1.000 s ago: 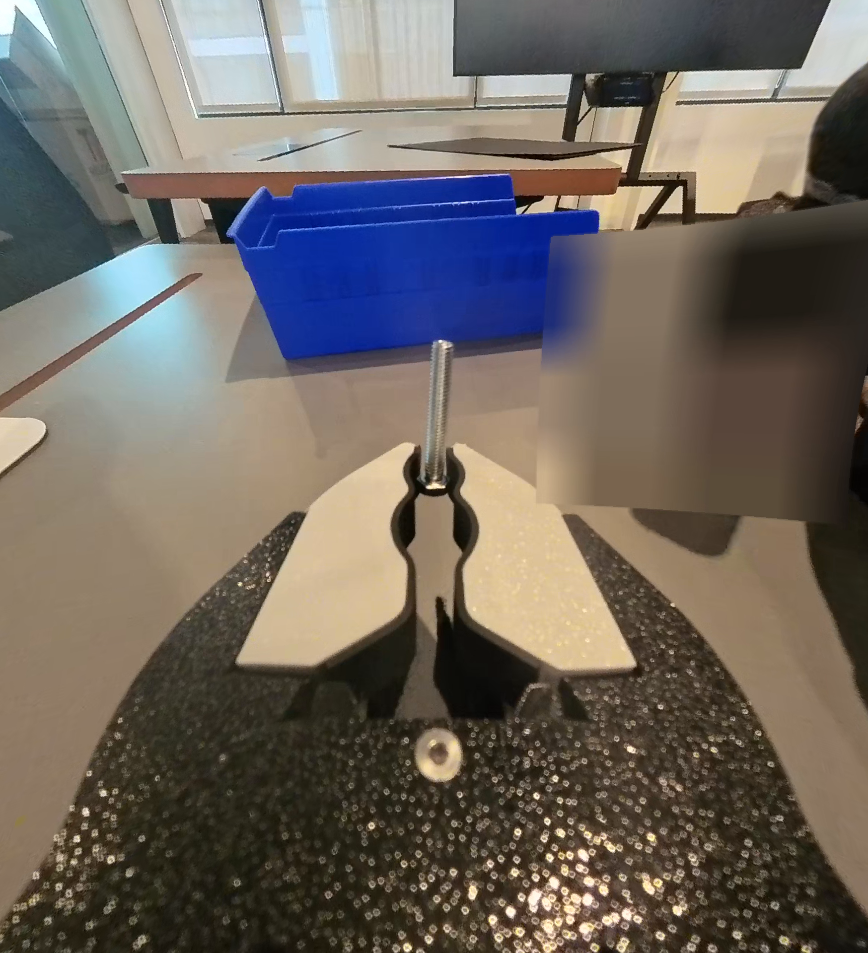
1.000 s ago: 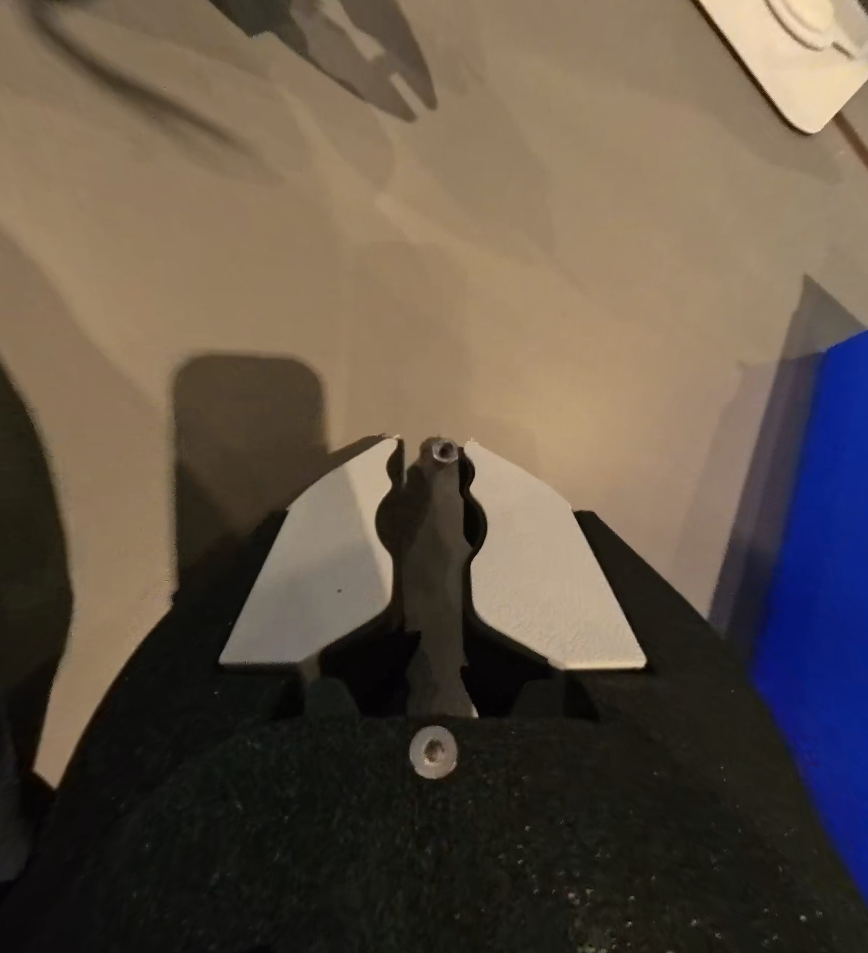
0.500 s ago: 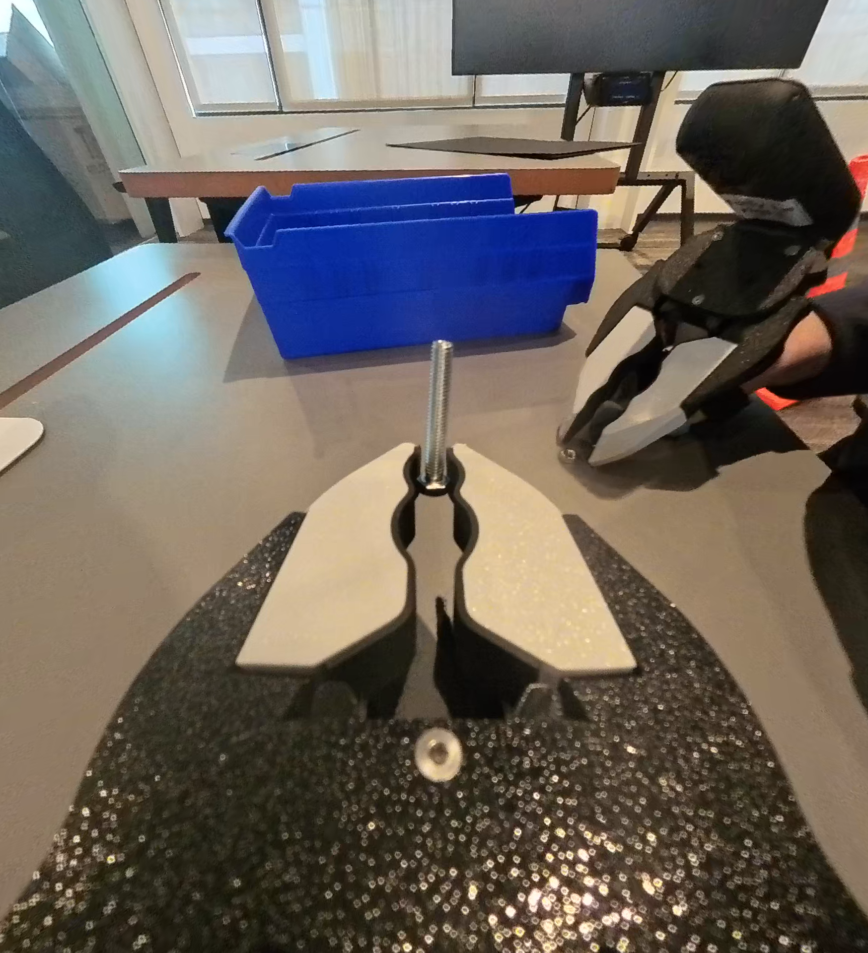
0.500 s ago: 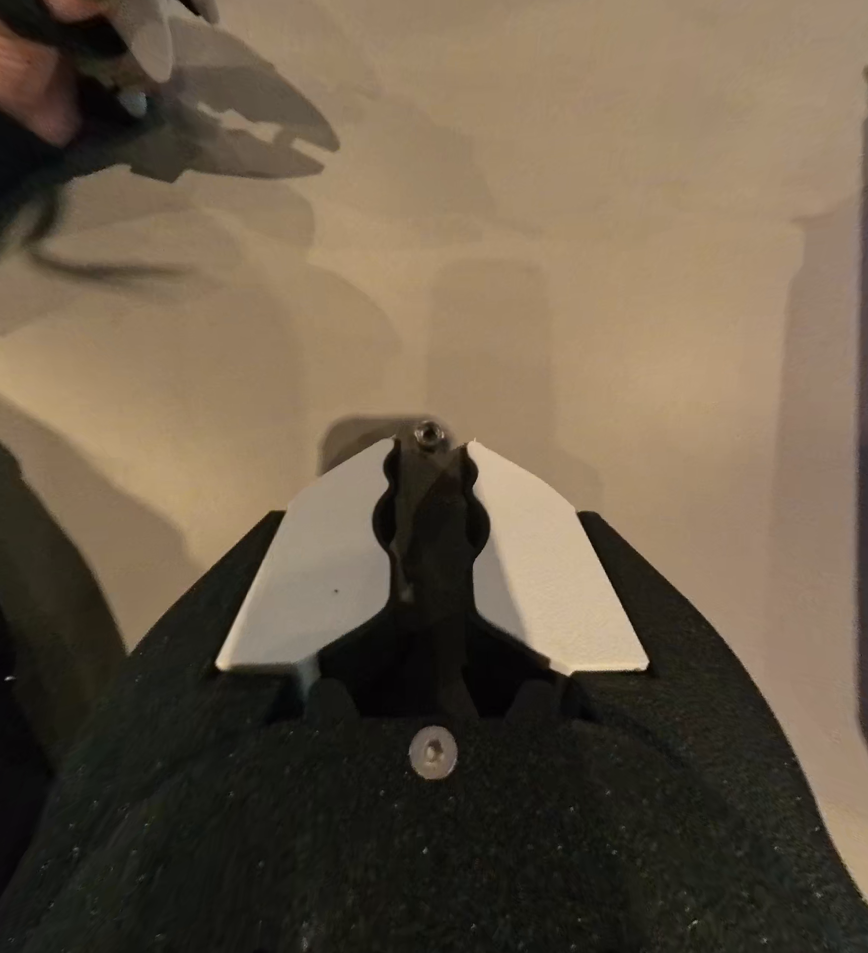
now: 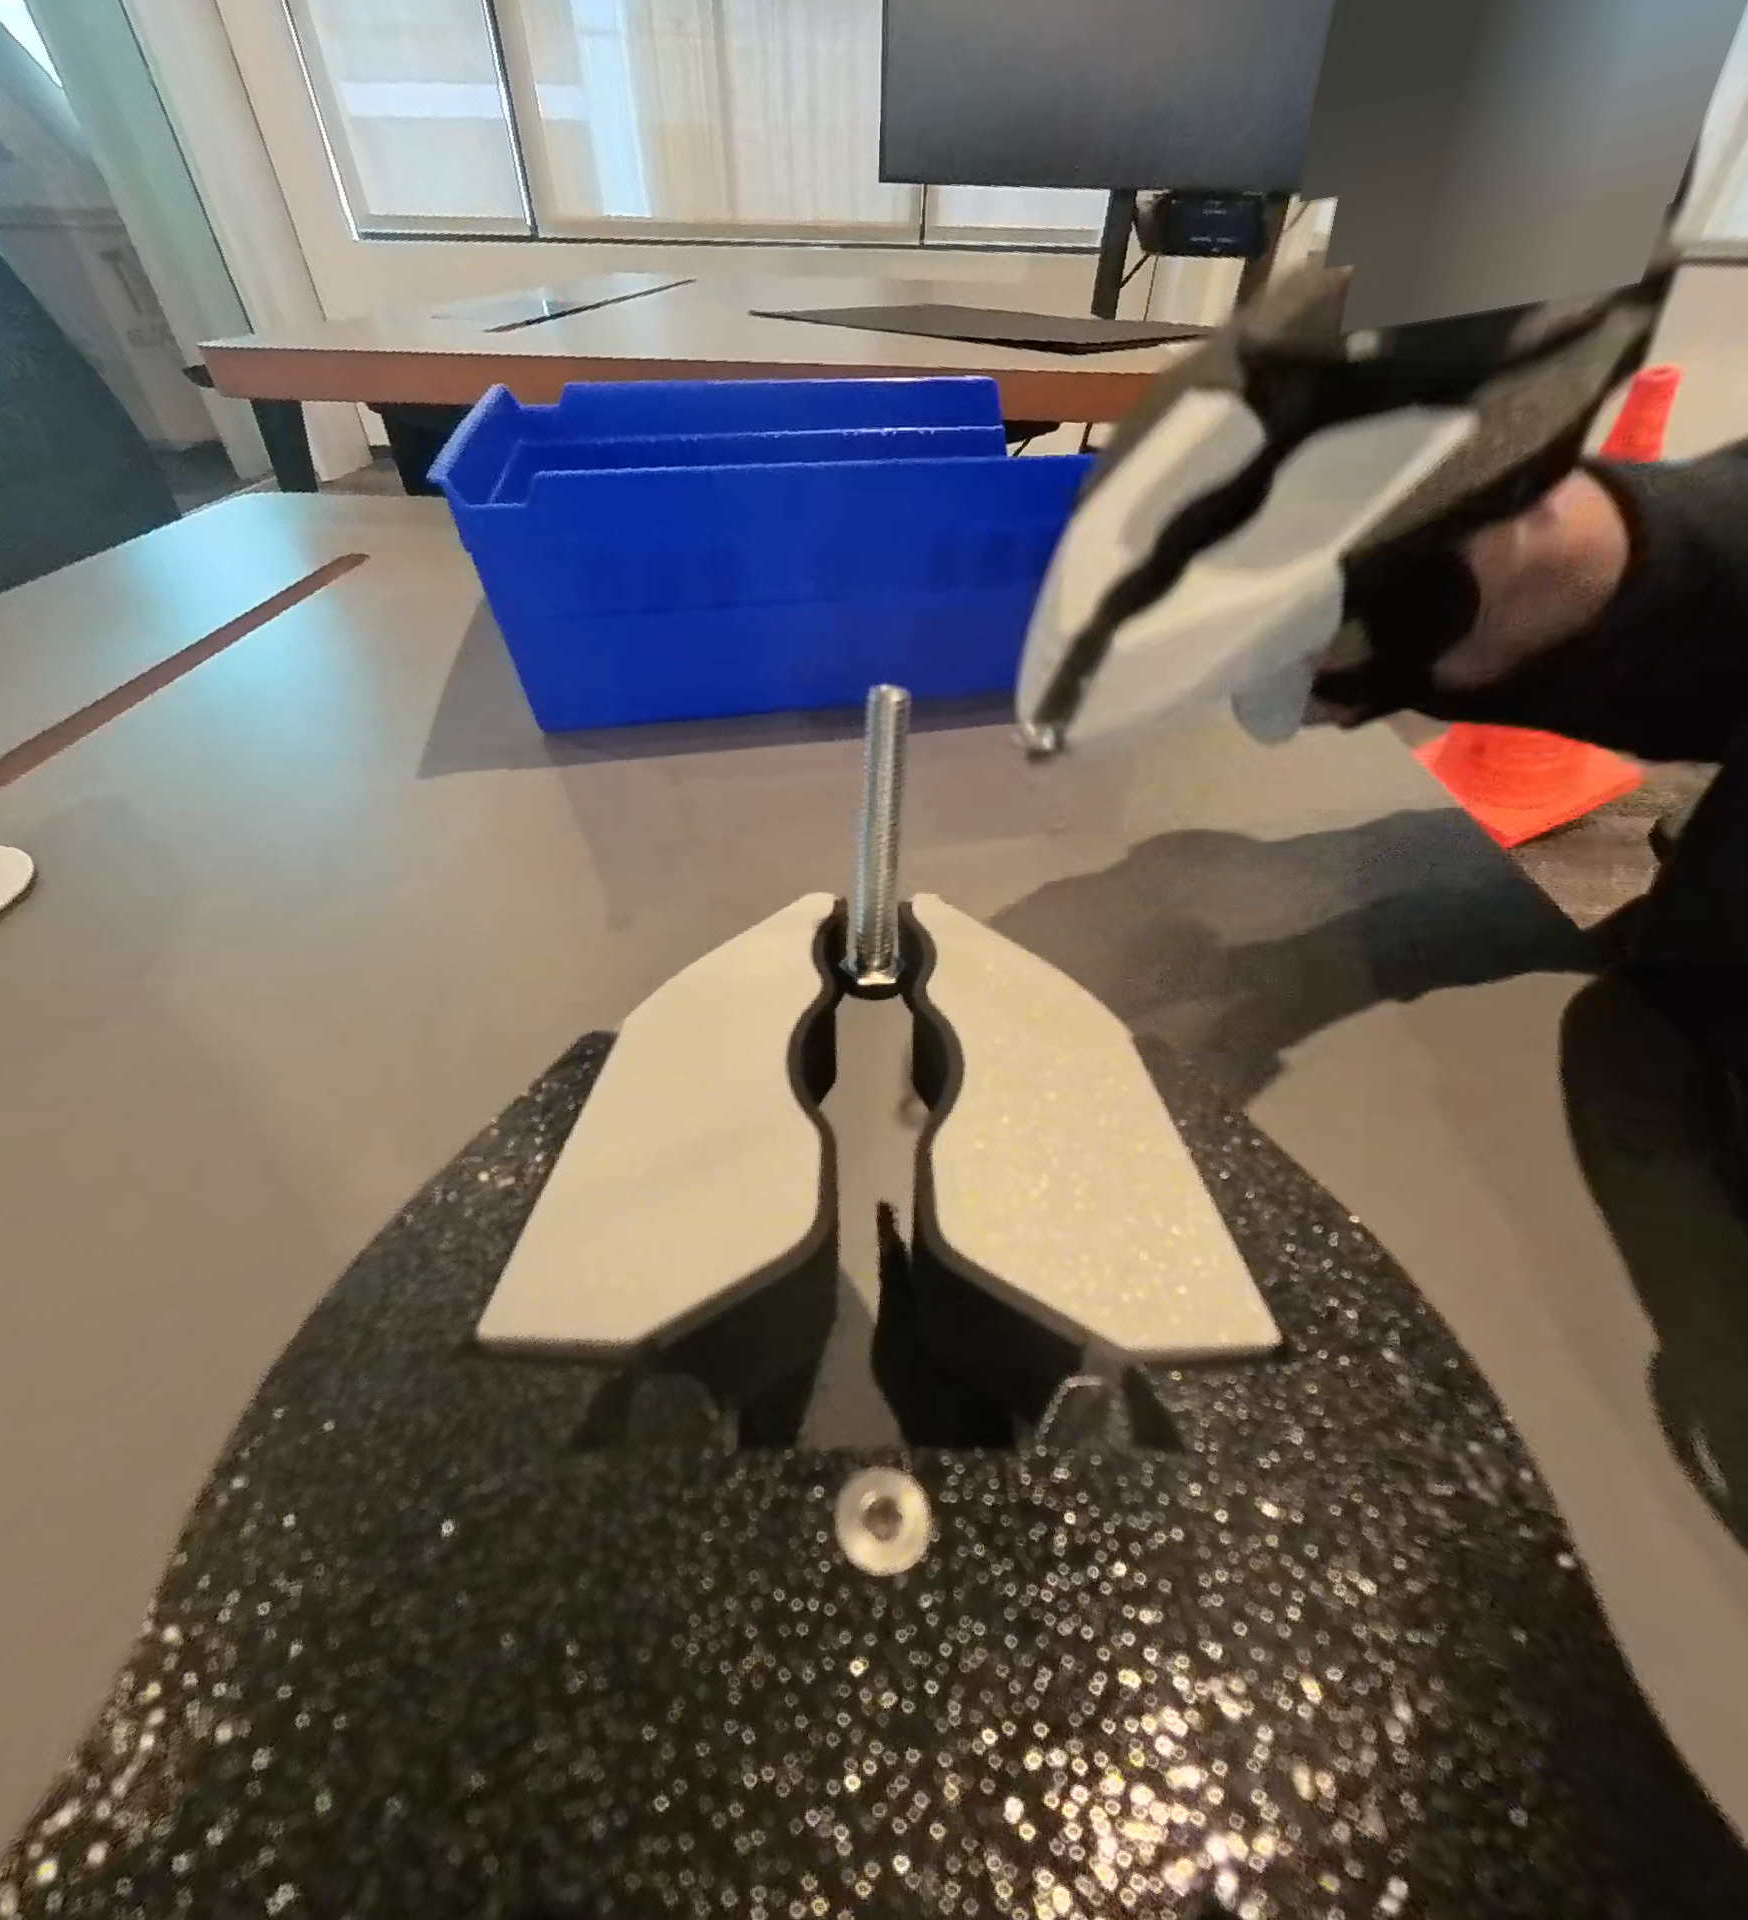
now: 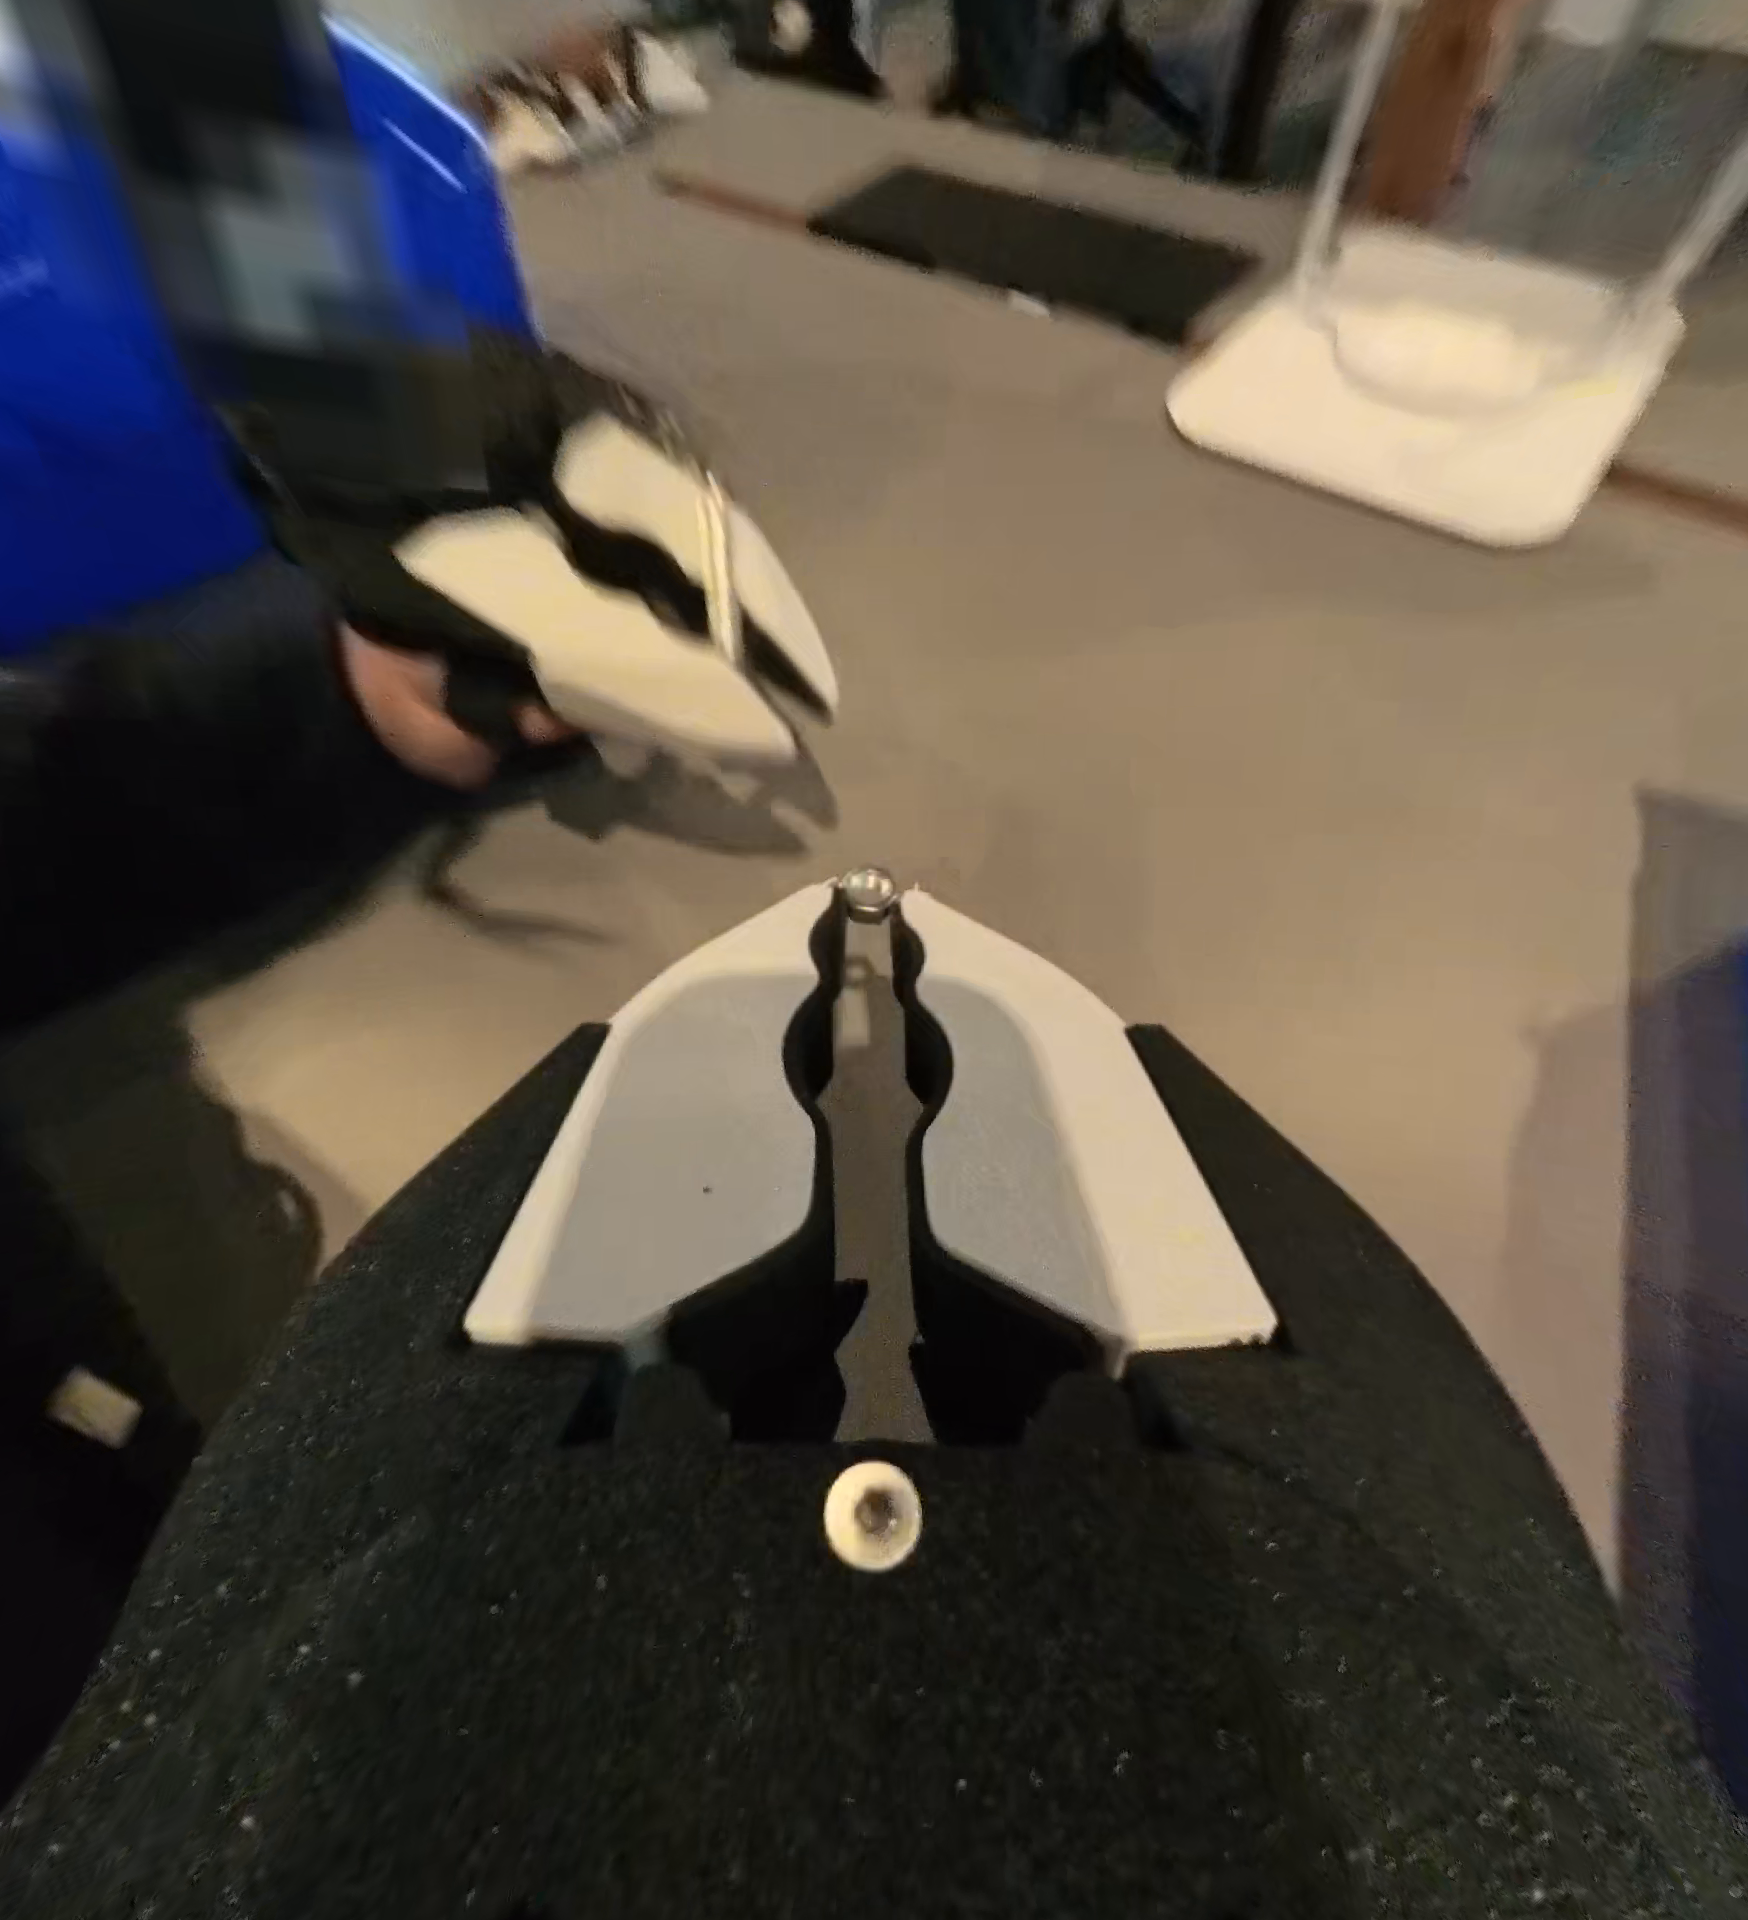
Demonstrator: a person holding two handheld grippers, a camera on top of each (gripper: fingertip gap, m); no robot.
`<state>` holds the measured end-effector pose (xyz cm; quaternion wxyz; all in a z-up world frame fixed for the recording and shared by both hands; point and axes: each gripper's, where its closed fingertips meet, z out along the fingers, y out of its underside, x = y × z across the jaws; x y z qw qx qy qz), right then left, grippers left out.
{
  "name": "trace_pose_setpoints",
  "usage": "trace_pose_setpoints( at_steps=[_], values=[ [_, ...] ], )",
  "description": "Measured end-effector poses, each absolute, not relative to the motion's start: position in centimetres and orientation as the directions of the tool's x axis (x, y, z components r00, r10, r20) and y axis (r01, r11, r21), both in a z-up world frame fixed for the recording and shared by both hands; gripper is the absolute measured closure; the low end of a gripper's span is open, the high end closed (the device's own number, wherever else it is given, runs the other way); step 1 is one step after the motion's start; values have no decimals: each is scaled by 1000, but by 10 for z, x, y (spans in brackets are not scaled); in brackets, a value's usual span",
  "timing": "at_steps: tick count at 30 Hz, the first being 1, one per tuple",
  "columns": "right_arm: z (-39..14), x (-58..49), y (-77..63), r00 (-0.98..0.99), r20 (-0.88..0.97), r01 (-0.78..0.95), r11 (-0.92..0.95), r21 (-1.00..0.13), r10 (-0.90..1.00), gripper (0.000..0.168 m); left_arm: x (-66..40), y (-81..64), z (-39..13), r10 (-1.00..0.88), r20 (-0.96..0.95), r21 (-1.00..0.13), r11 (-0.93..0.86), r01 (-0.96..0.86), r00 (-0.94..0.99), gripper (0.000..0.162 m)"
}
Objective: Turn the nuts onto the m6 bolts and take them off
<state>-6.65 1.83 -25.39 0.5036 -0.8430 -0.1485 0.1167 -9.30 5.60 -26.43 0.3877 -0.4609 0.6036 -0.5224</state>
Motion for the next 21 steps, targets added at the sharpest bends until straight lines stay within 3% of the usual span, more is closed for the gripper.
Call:
trace_pose_setpoints(
  at_steps=[4,10,17,21],
  values=[
    [-212,-94,47,876,-19,180,-364,-914,481,161,-94,51,-263,-952,7,-989,38,-142,-305,153],
    [-214,-116,56,814,-17,292,-434,-852,580,168,-96,52,-260,-947,30,-993,9,-119,-319,153],
    [-216,-109,59,827,29,327,-439,-837,561,168,-96,55,-259,-952,38,-993,-2,-118,-304,153],
    [-236,-102,64,870,0,240,-424,-873,493,168,-94,59,-259,-962,41,-993,-9,-119,-270,153]
  ],
)
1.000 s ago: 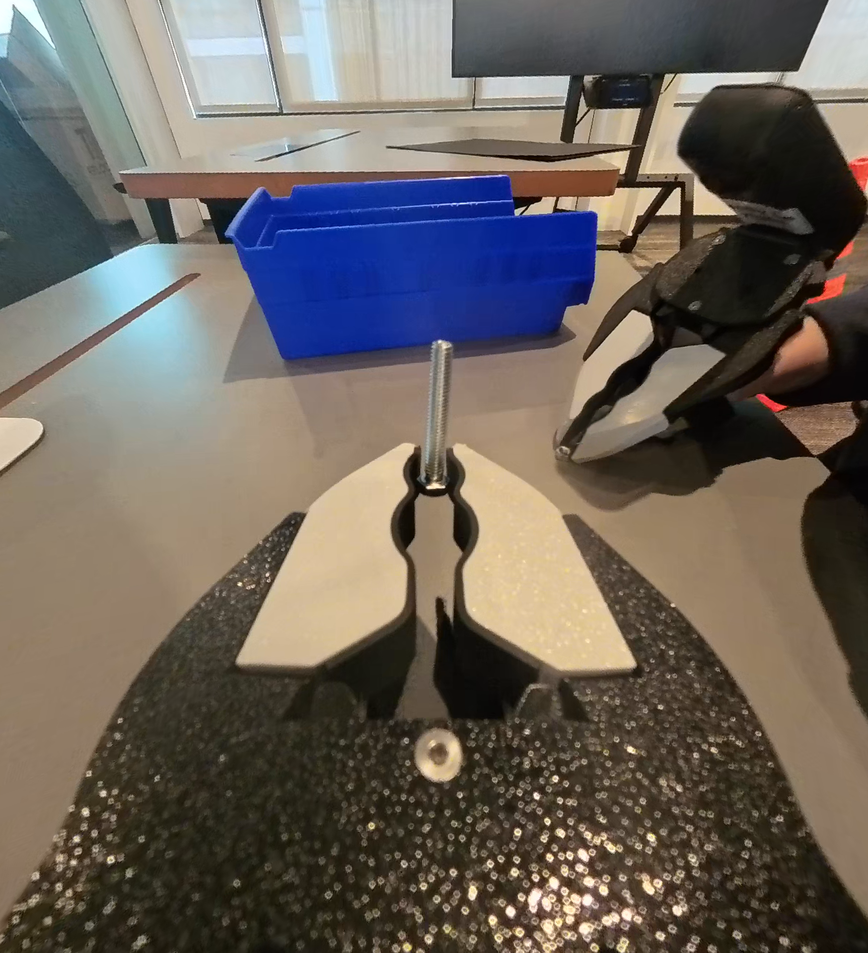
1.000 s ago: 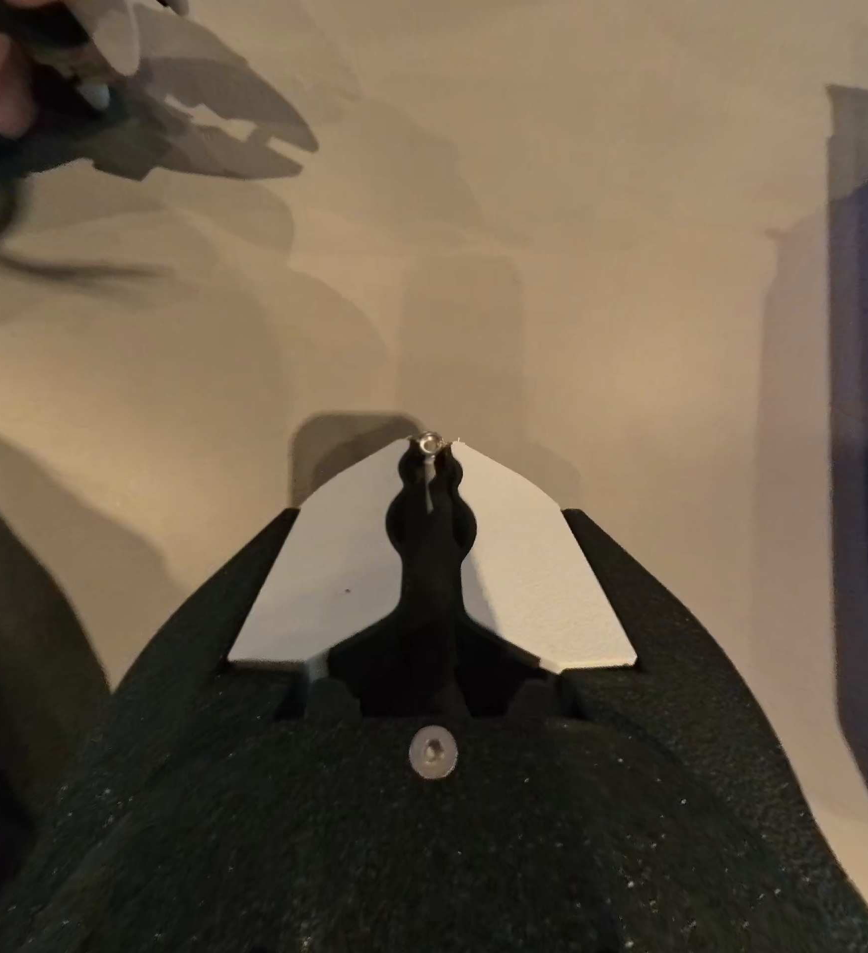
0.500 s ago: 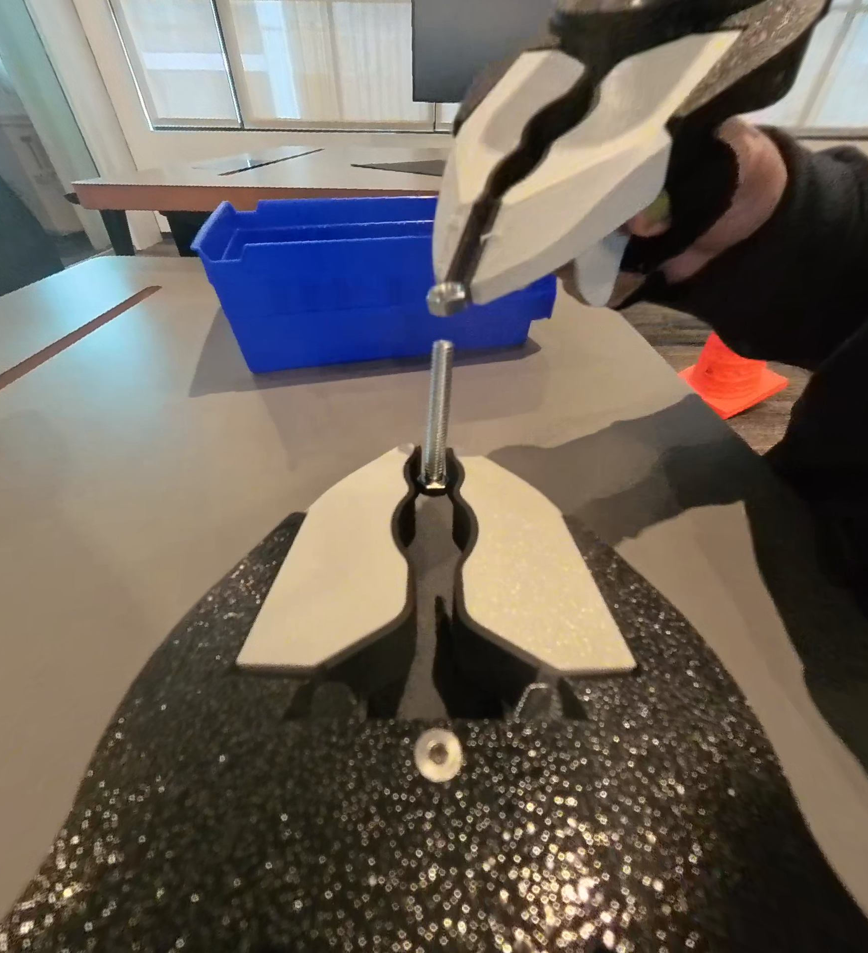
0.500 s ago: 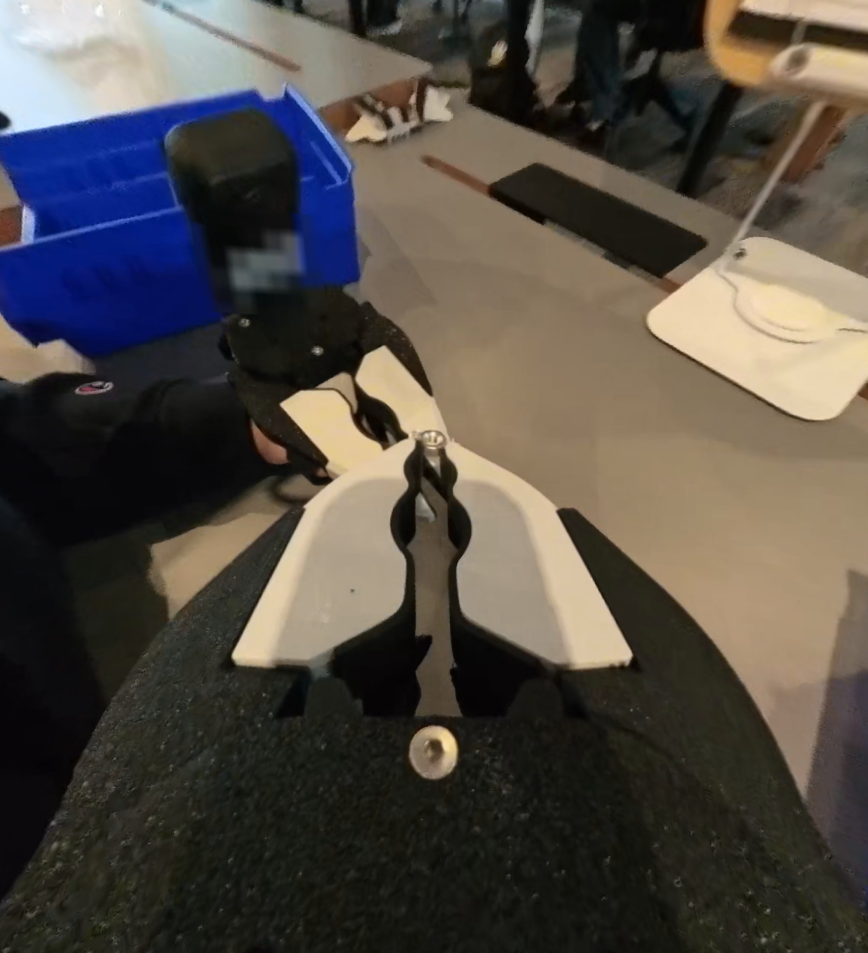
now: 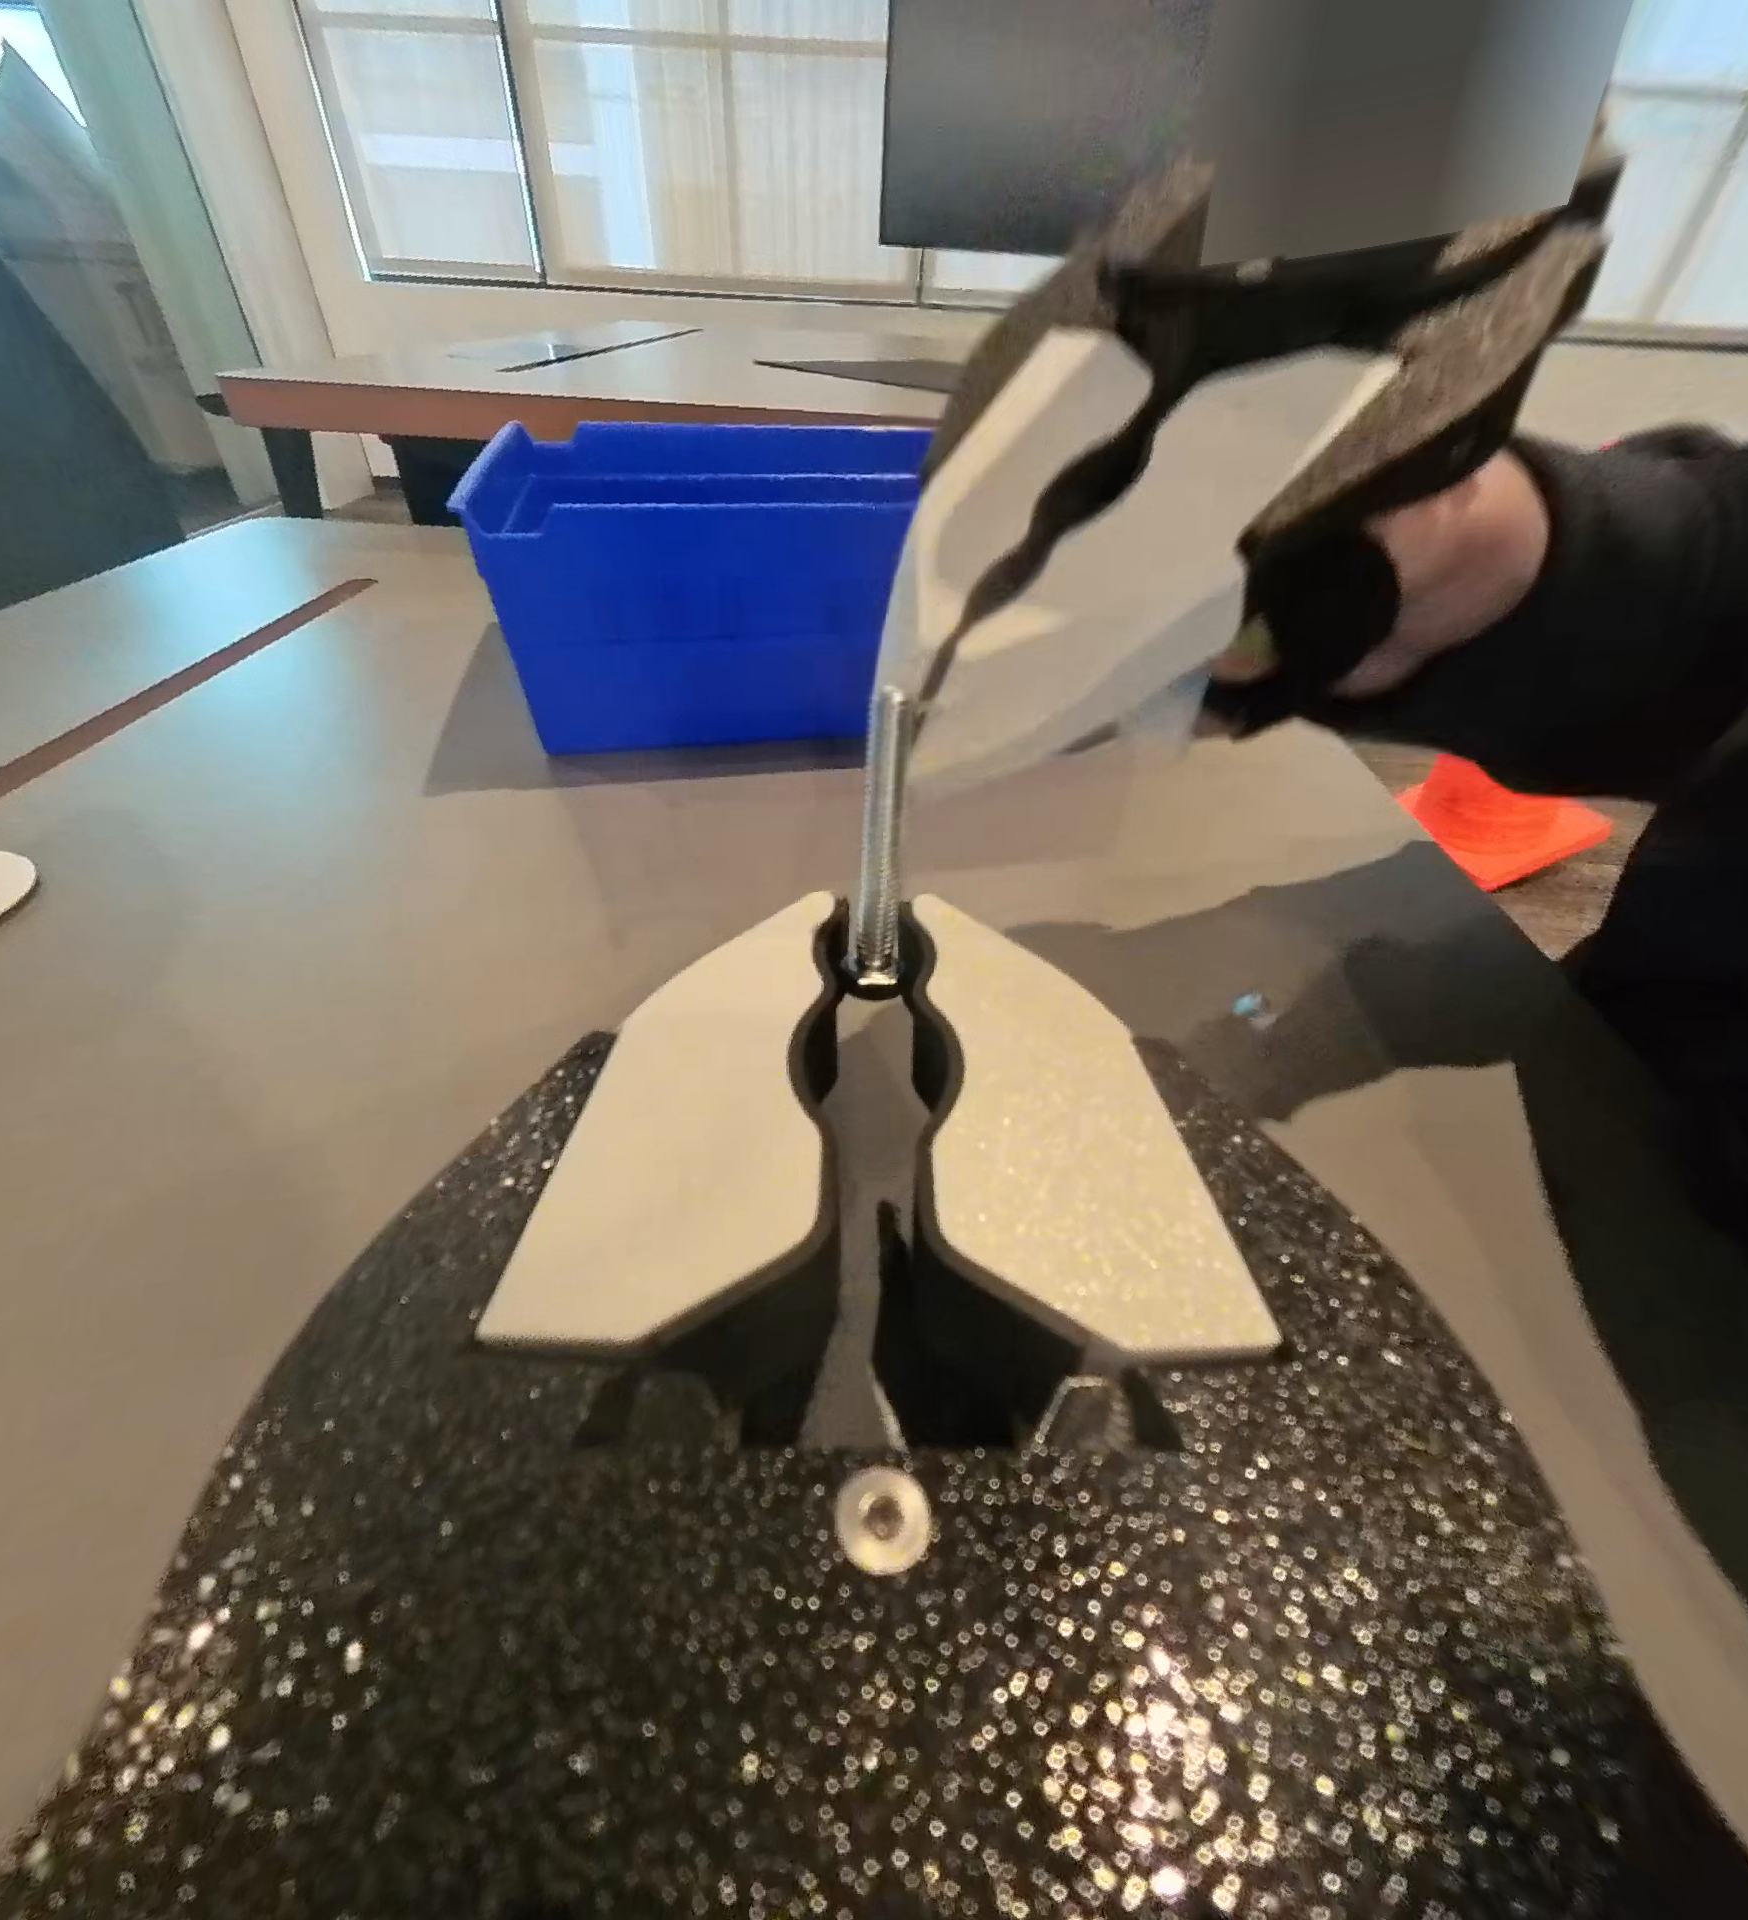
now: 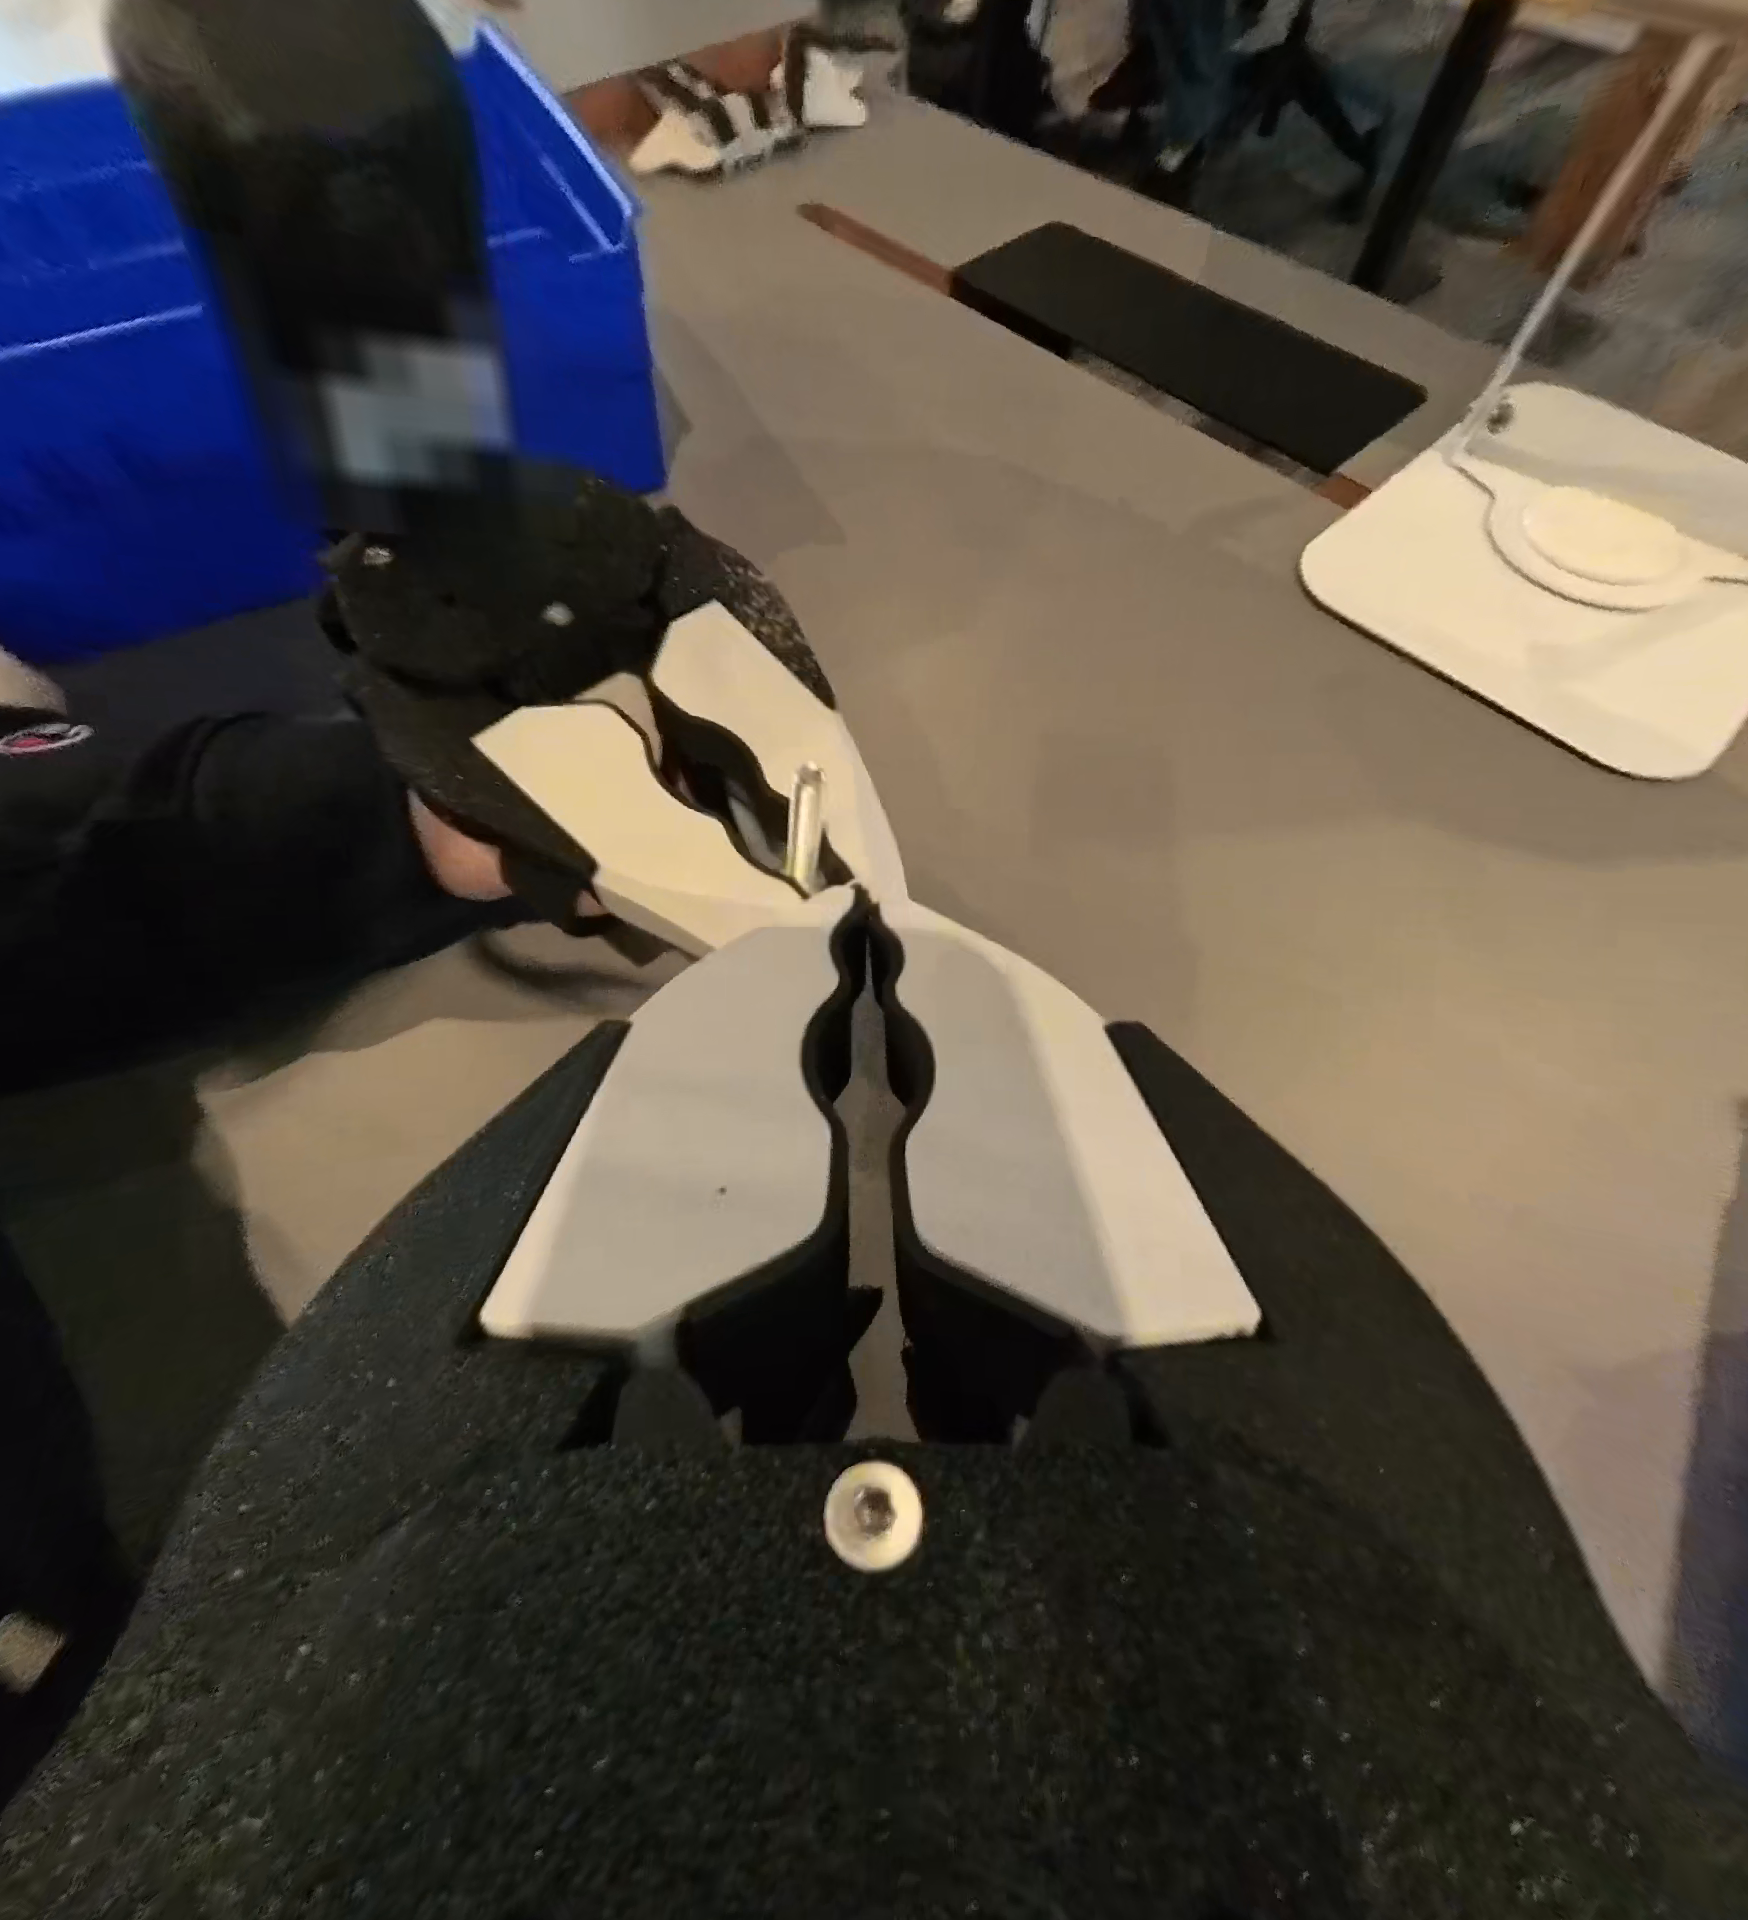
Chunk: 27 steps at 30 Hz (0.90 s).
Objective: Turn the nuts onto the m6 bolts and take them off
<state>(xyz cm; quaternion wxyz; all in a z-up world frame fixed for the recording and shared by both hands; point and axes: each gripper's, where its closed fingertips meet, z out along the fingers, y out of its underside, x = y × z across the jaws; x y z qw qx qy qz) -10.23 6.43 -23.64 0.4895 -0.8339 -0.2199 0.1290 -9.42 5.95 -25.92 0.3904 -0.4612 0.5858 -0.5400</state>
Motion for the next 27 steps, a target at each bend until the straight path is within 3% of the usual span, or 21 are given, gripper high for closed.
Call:
trace_pose_setpoints(
  at_steps=[5,9,14,20,24,27],
  values=[
    [-256,-86,65,928,-8,138,-364,-921,372,168,-95,61,-258,-966,38,-994,-10,-107,-256,153],
    [-249,-58,63,981,32,53,-109,-993,190,168,-95,62,-257,-967,39,-994,-13,-104,-252,153],
    [-241,-67,57,972,81,73,40,-996,220,168,-95,62,-257,-967,37,-995,-11,-102,-252,153],
    [-201,-50,44,972,98,90,49,-995,211,168,-95,61,-257,-966,31,-995,-4,-104,-257,153],
    [-189,-13,8,975,105,123,-84,-989,196,163,-95,61,-257,-966,36,-995,-10,-102,-257,153],
    [-216,2,-28,962,107,170,-247,-954,250,157,-96,61,-257,-966,40,-995,-15,-99,-257,153]
  ],
)
